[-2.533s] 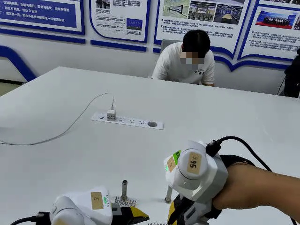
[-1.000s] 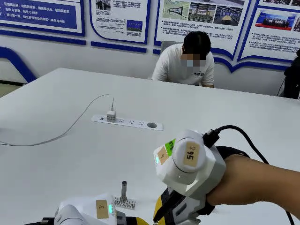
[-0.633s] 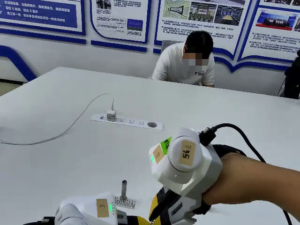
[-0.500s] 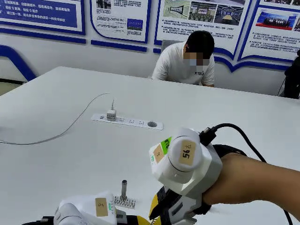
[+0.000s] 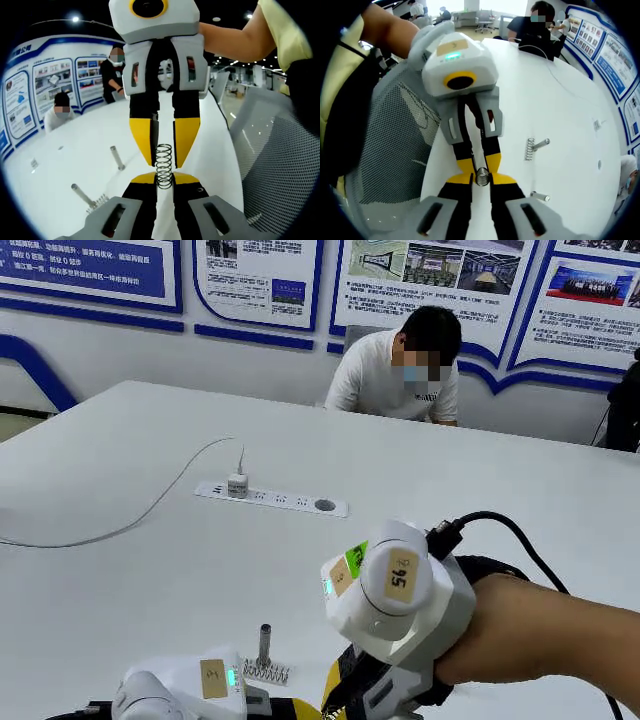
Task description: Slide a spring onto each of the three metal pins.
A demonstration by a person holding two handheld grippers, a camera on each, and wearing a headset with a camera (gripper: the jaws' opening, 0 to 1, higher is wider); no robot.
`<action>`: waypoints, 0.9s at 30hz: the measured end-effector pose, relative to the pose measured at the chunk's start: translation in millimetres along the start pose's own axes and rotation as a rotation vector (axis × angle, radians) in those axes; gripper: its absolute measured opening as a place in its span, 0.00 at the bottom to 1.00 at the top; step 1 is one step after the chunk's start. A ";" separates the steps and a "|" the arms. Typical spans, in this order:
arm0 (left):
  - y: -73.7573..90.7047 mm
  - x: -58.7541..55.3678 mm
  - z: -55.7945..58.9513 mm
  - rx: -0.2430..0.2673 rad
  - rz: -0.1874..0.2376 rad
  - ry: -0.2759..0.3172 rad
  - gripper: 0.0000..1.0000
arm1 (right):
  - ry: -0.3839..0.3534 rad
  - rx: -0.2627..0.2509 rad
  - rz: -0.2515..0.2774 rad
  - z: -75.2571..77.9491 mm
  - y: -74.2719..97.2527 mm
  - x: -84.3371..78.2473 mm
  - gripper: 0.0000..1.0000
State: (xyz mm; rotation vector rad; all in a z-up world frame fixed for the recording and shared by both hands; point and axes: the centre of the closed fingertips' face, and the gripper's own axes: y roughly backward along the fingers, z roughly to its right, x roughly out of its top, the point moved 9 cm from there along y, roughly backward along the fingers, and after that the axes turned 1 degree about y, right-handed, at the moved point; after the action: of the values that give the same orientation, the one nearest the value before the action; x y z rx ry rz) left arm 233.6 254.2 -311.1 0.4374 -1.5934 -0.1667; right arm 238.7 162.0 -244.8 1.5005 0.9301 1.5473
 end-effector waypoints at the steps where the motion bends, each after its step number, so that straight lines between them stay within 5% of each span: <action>1: 0.2 0.2 -0.1 0.001 0.001 0.000 0.11 | -0.001 -0.001 0.001 0.2 0.0 -0.2 0.14; 27: 1.6 -0.4 -1.2 0.011 -0.001 0.030 0.19 | -0.001 -0.006 0.002 3.6 1.7 1.5 0.12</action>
State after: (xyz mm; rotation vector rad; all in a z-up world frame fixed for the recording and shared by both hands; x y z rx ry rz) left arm 234.5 256.0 -310.8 0.4468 -1.5650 -0.1513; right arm 242.2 162.6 -242.4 1.4980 0.9231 1.5496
